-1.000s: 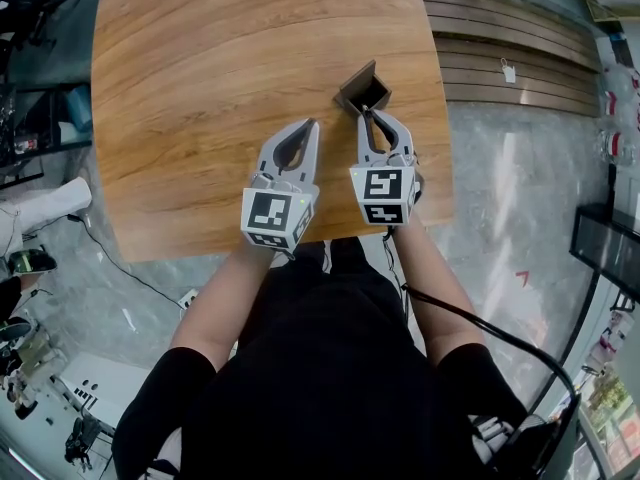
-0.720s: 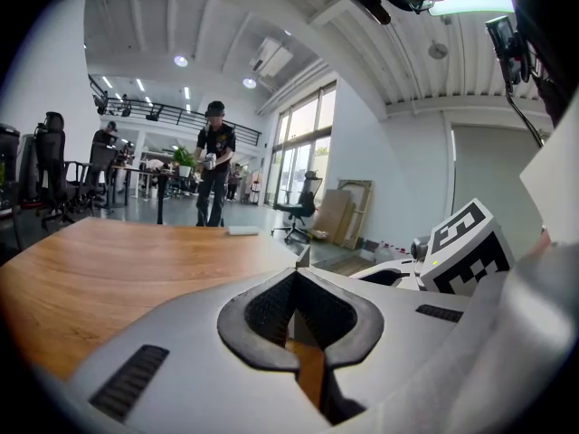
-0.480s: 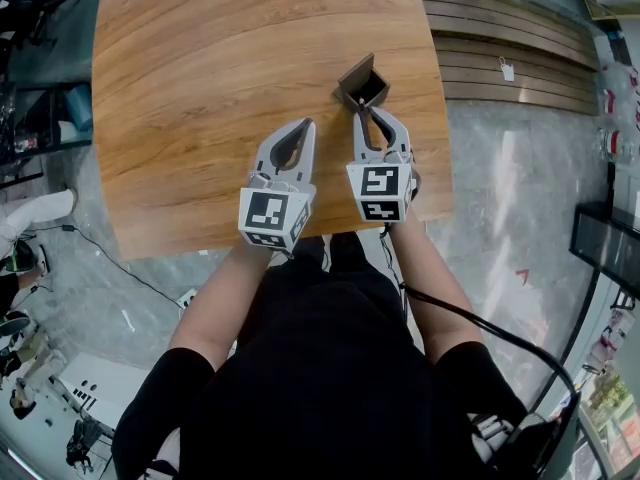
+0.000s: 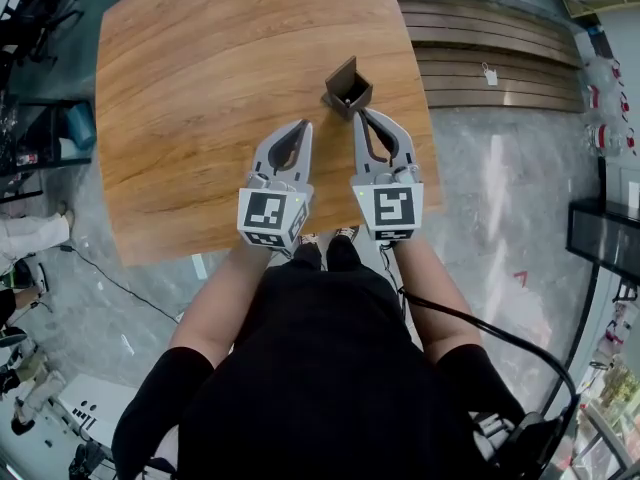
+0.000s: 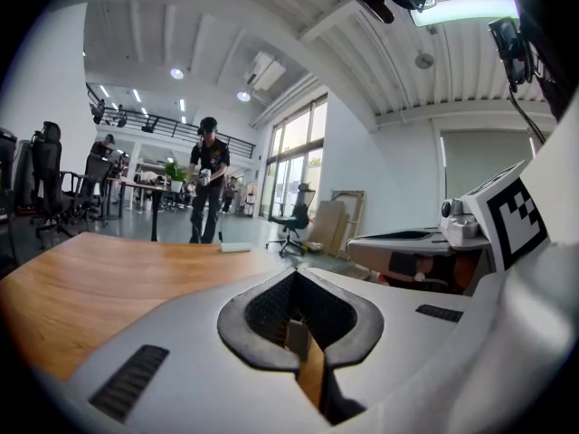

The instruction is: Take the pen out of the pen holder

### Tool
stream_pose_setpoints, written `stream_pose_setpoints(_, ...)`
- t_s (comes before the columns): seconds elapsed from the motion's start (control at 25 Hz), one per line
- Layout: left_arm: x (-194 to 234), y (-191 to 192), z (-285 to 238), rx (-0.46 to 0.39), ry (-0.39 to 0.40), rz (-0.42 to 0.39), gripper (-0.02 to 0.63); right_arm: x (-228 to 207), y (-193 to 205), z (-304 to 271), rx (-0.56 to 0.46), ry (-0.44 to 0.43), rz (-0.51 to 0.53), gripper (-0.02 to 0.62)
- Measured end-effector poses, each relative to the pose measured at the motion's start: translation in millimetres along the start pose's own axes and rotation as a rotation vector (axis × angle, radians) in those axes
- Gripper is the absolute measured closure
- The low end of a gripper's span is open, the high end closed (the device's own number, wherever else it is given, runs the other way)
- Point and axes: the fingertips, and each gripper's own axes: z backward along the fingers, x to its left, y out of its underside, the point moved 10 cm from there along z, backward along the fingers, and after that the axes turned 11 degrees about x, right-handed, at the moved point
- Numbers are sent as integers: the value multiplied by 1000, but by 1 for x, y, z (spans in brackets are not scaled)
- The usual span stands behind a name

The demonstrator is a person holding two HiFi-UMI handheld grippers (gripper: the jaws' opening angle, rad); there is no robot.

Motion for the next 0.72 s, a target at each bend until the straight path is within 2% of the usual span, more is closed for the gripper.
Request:
stream_pose_setpoints(0.16,-12,-18,9,-43,17,-19,606,-3,-15,25,-121,-24,1,581)
stream_pose_setpoints(0.32,-23,-37,15,-89,28,-39,606,-8,-26,42,-180,-2,-16,581)
stream_pose_setpoints(0.72,-24,-53,18,-135,12,-52,606,-8,-35,41,-176,0,-20,581)
